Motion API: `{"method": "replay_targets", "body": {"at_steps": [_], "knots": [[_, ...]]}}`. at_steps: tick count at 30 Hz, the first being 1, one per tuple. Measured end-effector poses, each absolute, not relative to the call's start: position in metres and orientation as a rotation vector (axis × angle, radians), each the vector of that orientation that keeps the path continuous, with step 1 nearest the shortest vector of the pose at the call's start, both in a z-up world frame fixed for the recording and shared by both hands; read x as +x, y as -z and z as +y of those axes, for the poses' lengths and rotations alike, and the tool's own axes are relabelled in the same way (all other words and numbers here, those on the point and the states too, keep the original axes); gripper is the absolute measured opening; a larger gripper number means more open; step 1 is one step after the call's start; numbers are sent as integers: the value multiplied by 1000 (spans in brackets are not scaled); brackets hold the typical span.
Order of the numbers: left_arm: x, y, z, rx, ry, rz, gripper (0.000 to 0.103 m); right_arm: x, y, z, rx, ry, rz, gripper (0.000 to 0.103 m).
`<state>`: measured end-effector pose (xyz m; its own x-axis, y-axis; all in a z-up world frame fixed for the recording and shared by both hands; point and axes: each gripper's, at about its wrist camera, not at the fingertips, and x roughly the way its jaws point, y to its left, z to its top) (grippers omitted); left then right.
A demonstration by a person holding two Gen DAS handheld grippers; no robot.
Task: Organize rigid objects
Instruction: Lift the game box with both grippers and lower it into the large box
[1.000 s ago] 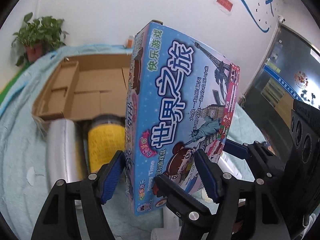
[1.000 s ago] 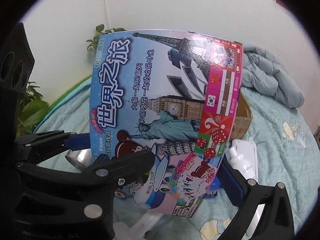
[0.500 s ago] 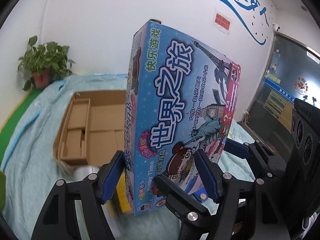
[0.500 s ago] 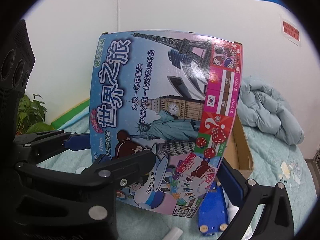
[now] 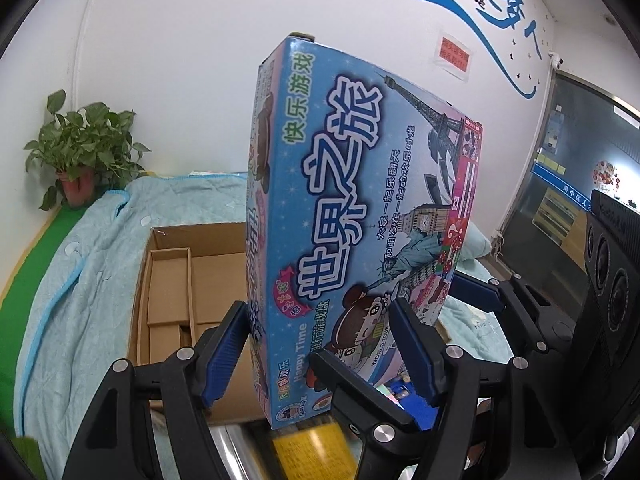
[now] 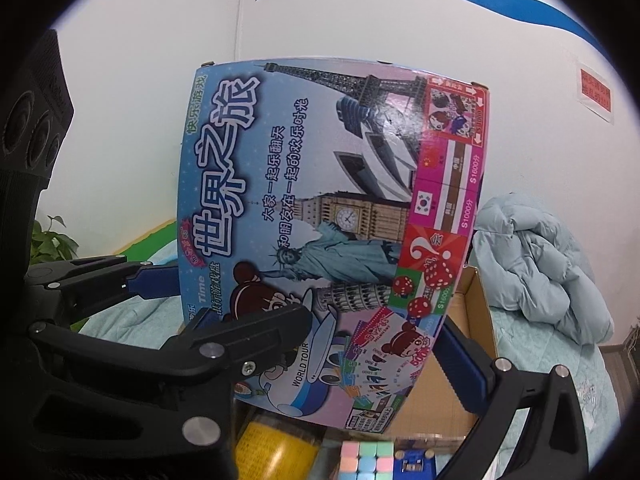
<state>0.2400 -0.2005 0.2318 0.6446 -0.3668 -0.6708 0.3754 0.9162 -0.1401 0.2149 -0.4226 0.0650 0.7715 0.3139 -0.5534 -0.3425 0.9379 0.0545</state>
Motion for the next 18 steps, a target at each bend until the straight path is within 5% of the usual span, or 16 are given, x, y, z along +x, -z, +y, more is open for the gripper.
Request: {"method": "replay_targets", "body": {"at_steps": [18], "knots": [[324,-109,-168,-37,333,975,66,242,-12,-412,20,-467,830,103]]}}
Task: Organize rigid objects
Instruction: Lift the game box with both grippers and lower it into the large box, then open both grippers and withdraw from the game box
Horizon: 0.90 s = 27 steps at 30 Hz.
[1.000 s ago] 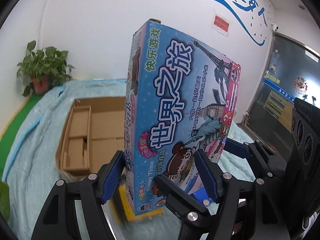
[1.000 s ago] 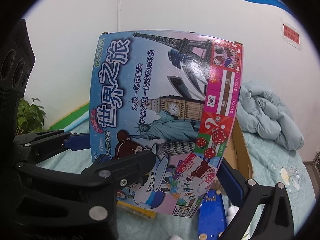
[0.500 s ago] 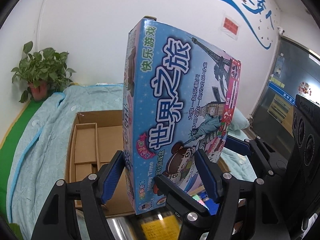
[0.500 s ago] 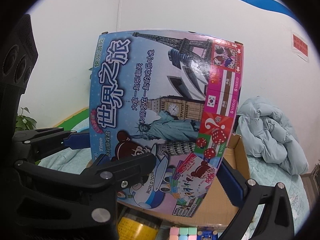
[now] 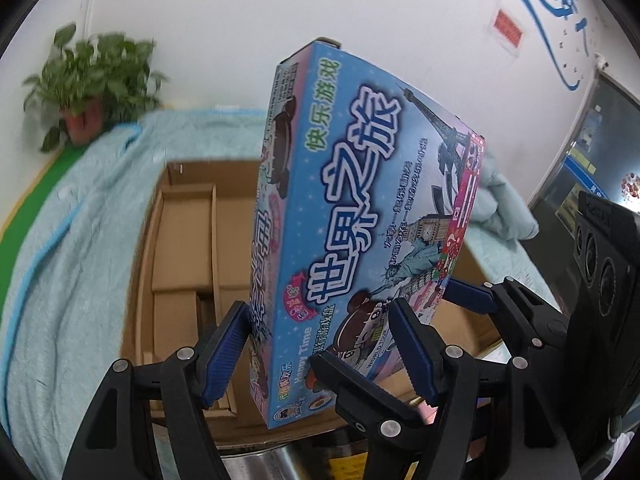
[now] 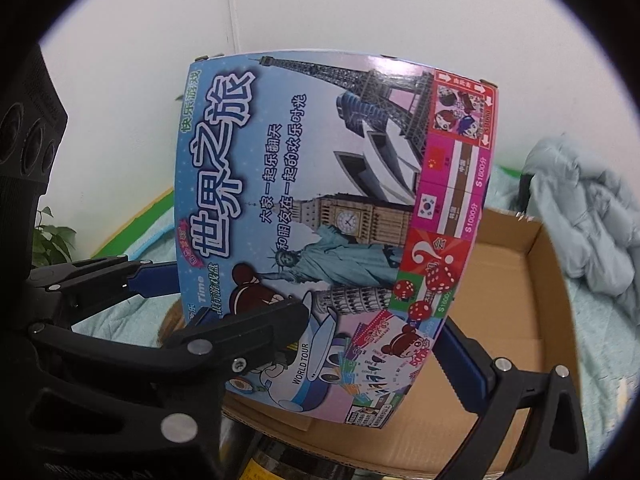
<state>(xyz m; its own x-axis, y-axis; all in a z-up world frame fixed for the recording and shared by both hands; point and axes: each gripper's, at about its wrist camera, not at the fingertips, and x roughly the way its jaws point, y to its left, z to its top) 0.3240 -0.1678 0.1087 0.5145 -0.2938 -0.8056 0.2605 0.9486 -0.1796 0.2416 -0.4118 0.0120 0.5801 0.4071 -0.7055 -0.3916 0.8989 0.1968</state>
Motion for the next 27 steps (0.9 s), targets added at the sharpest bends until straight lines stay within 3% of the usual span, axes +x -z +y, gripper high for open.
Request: {"method": "replay_targets", "body": {"at_steps": [6,10,12,15,19,20,21,25,27], "knots": [[338,-43,-158,-79,289,1104,61,263,47,-407,82,-506,1046,103],[342,-26,-159,-60,236,1136,53,277,66,-404,73,-514,1113,101],[342,-21,-161,-38,209,1151,44,280,69,-397,71,-522,1145,100],[351,-12,-161,-16,194,1147,43,287,76,-396,79,-527,1177,99],[348,-18,-158,-30,218,1133,39,298,80,-391,90,-518,1221,95],[345,-22,-155,-34,244,1126,39,300,83,-389,66,-504,1239,80],[338,-26,-157,-23,258,1111,39,302,88,-387,57,-500,1265,78],[318,-52,-160,6,246,1018,40,308,83,-387,67,-513,1268,80],[306,-70,-154,-4,238,961,46,310,73,-392,86,-524,1247,80]]}}
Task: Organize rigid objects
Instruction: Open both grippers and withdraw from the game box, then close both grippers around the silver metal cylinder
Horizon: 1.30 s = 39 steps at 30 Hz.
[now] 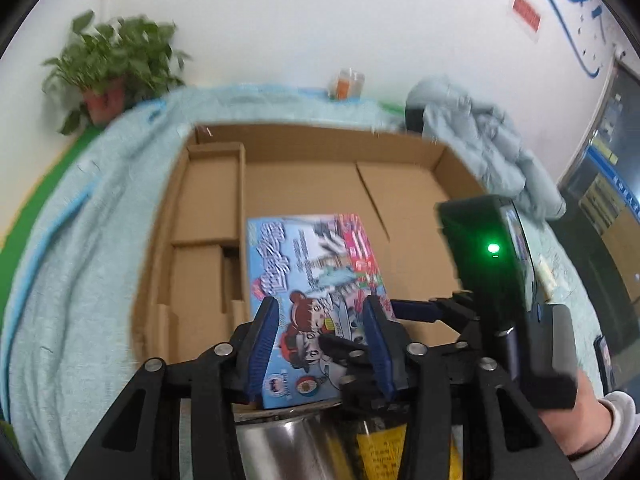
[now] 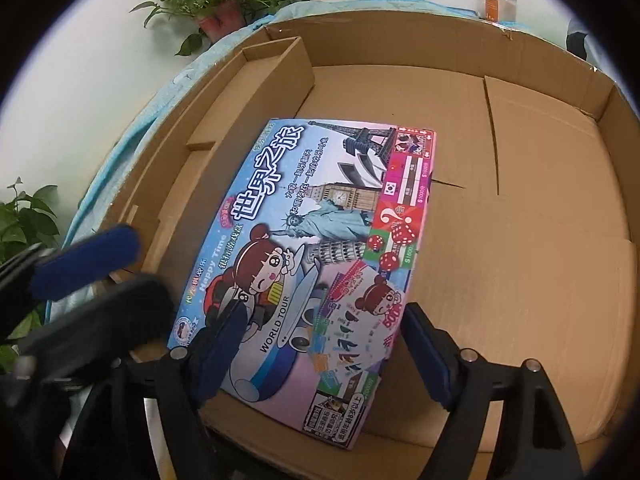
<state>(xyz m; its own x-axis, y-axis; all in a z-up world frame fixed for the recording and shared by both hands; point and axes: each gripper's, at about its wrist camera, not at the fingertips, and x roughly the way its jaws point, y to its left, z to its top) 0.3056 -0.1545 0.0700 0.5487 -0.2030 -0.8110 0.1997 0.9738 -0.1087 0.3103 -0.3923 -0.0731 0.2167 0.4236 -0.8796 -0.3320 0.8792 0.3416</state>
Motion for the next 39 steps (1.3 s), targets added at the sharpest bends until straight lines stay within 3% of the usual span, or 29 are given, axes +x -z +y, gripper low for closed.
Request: {"method": "replay_targets", "body": {"at_steps": [1,3,5,10,22,39], "knots": [[297,-80,-151,-2,225,928,50,310,66,-393,92,-528,1217,80],[277,-100,-145,10,165,844,86,300,42,-406,74,-499,1129,81],[257,-116,-140,16,100,752,102,284,18,-418,51,-431,1051,88],[209,-138,-145,36,31,643,102,233,-13,-431,5,-286,919,103],[118,-150,-185,17,133,638,102,160,-35,-445,-17,-215,773,102],[77,-134,-171,-20,182,768,102,101,-21,-468,138,-251,866,103]]}}
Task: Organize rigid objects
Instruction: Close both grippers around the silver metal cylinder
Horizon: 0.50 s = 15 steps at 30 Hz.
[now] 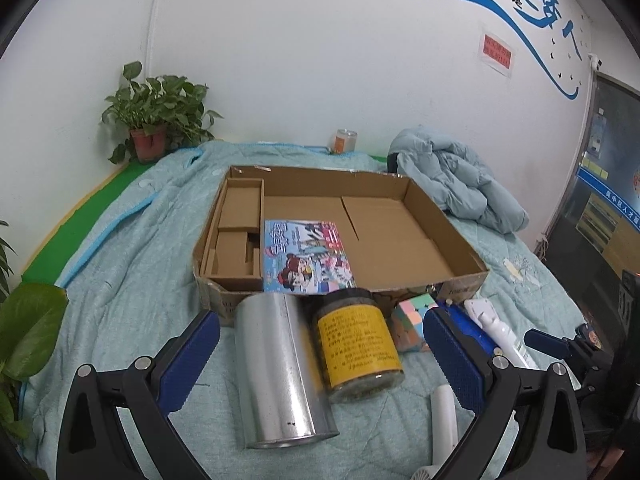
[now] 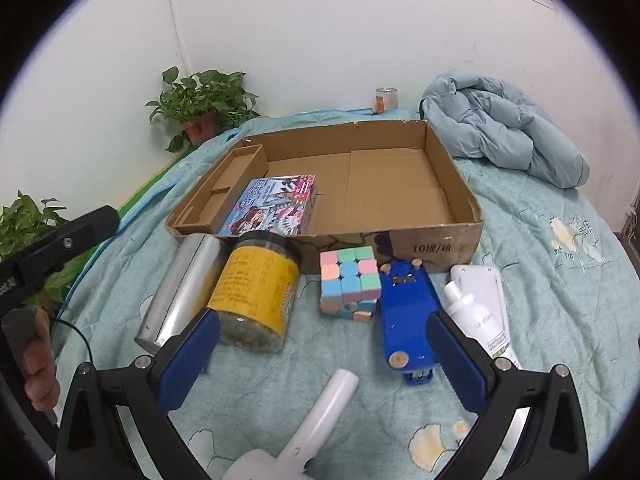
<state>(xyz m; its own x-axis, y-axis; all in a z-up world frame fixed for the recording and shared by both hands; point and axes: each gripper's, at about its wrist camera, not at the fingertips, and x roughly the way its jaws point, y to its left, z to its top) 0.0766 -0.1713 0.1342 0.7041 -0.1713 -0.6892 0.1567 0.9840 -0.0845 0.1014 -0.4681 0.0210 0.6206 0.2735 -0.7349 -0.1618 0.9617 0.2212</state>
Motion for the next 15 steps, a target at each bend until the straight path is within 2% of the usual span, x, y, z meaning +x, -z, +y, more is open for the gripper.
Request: {"method": "replay_targets", "body": {"at_steps": [15], "knots": [[102,-75,-110,-155,155,1040,102,96,8,-394,130,-552,1042,103]]}}
